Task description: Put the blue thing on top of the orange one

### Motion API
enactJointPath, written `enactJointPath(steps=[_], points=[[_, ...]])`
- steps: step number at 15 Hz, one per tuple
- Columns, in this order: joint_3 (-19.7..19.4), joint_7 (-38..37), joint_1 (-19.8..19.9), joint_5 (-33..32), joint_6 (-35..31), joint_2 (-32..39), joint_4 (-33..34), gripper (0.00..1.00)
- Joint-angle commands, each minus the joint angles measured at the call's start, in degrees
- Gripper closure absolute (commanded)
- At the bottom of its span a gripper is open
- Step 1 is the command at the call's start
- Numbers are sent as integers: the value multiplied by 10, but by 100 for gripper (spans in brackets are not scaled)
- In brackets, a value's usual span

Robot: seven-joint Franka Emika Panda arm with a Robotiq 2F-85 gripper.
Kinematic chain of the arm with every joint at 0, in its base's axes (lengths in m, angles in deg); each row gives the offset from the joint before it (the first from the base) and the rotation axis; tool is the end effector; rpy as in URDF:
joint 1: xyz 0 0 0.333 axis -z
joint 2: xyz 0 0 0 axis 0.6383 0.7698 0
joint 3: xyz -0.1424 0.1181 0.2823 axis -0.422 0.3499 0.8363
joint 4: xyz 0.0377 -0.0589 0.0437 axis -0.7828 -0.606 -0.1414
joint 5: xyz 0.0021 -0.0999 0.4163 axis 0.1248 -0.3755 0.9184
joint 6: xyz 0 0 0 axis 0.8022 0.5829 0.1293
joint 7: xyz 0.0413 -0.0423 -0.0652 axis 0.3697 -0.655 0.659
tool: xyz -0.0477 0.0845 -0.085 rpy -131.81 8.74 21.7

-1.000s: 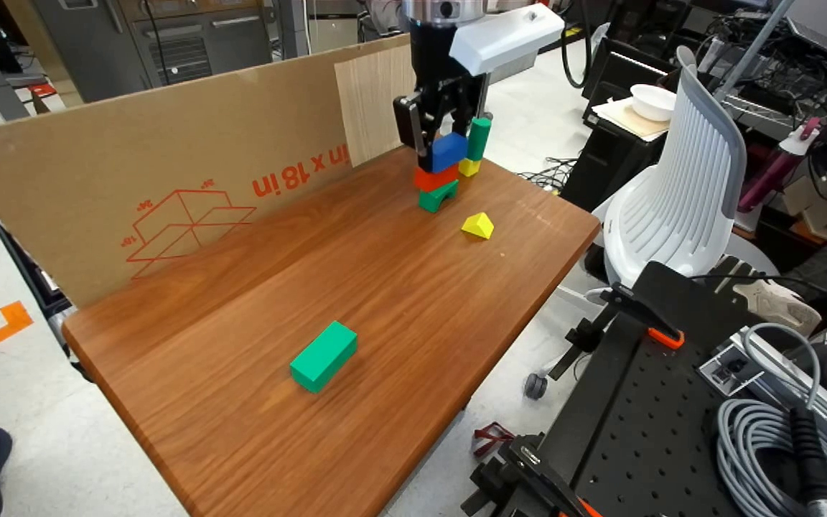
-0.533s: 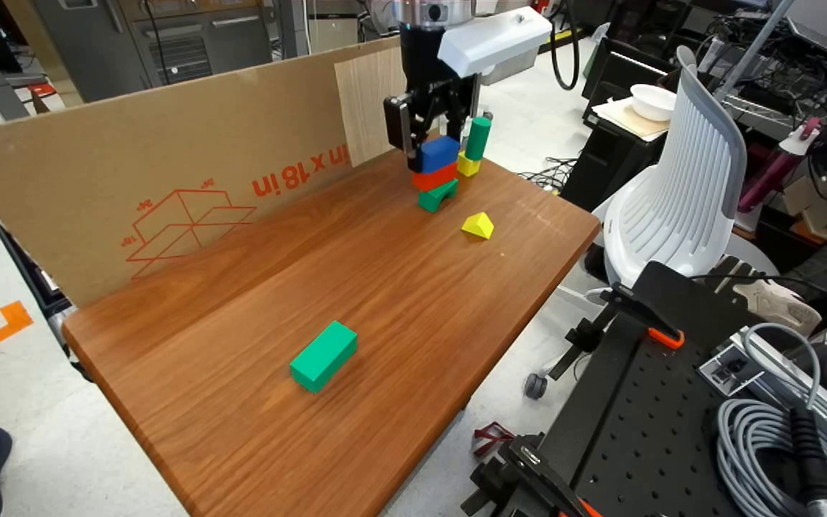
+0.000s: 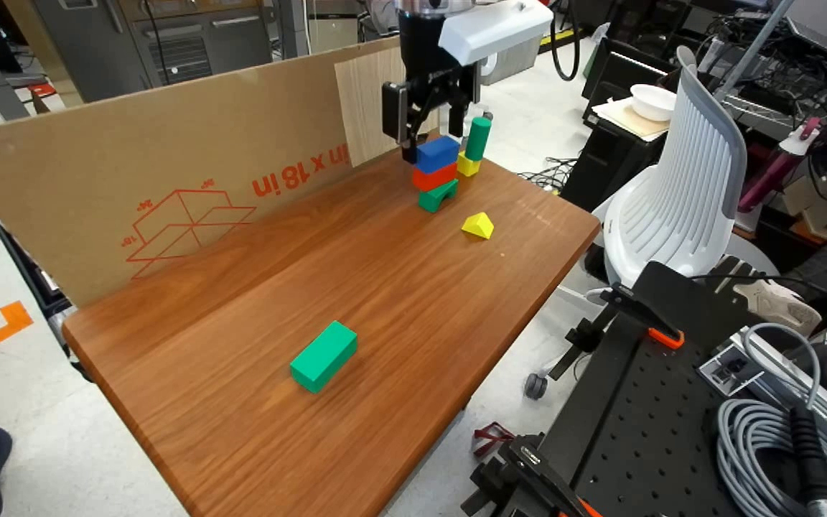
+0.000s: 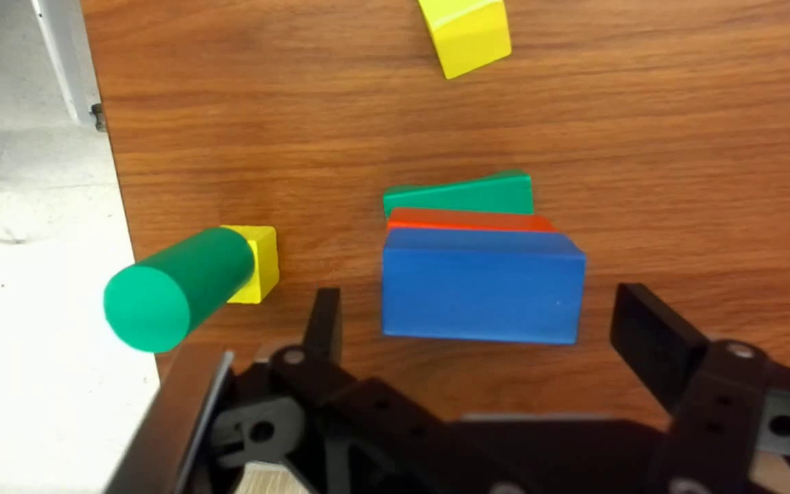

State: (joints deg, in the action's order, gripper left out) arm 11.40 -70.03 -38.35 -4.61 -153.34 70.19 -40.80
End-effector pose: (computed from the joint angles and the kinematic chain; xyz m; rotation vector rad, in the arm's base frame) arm 0.7106 -0.0622 0.1985 3.0161 -0.0446 -0.1330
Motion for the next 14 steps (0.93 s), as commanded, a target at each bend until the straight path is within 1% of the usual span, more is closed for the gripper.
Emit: enactJointPath(steps=[1, 5, 9, 10, 12, 14], points=[[7, 28, 6, 4, 5, -62, -48, 0], [7, 51, 7, 0, -6, -128, -103, 0], [8, 76, 9, -1, -9, -207, -181, 0], [4, 54, 4, -2, 1, -151, -117, 0], [5, 62, 4, -2, 1, -182, -150, 0], [5, 64, 4, -2, 1, -194, -164, 0]])
